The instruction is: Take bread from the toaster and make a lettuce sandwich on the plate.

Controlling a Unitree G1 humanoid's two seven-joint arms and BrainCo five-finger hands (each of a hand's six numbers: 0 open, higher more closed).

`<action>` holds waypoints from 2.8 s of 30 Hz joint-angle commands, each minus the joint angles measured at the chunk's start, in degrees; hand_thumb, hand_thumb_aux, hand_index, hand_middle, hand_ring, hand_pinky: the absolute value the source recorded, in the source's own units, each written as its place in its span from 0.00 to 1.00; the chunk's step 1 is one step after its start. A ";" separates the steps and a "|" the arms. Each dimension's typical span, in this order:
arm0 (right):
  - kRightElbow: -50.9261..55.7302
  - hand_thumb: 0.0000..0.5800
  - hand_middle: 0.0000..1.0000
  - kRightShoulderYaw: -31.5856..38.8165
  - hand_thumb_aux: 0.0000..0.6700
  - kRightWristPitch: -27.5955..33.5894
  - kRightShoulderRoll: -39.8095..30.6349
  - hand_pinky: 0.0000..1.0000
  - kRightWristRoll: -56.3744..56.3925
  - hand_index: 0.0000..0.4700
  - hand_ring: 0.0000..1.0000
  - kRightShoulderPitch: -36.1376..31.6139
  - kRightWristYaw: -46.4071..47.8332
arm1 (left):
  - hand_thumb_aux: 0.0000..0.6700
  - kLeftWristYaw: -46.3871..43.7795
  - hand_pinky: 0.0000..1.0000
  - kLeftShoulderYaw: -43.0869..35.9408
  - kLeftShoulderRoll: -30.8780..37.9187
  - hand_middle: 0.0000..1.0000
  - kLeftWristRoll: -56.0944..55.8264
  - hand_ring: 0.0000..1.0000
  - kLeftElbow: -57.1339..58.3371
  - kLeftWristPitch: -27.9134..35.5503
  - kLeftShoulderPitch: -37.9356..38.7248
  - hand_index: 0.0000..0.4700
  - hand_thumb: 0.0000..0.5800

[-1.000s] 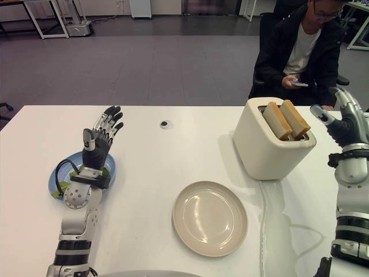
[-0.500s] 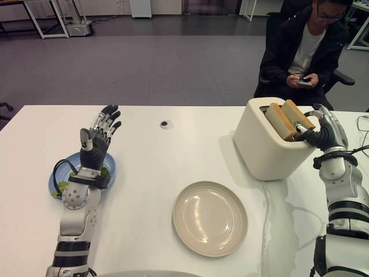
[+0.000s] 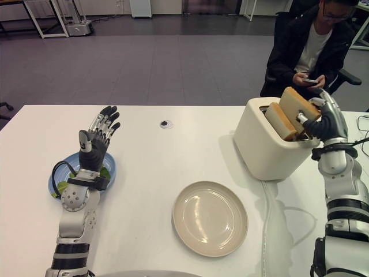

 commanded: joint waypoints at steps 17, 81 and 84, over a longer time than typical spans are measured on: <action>-59.32 1.00 0.00 -3.05 1.00 27.73 -5.99 0.00 43.19 1.00 0.00 29.39 53.57 | 0.00 0.12 0.00 -0.65 0.16 0.00 0.68 0.00 -1.16 1.66 -0.46 0.00 0.00; -51.13 0.00 0.00 -7.96 0.00 31.55 10.82 0.00 29.13 0.00 0.00 13.02 30.65 | 1.00 -9.96 0.00 -36.00 15.47 0.00 59.20 0.00 -5.41 -0.80 -16.50 1.00 1.00; -45.26 0.00 0.00 -7.20 0.00 27.12 6.13 0.00 12.86 0.00 0.00 12.96 21.17 | 1.00 -11.03 0.00 -43.43 9.22 0.00 62.36 0.00 0.74 -2.81 -20.42 1.00 1.00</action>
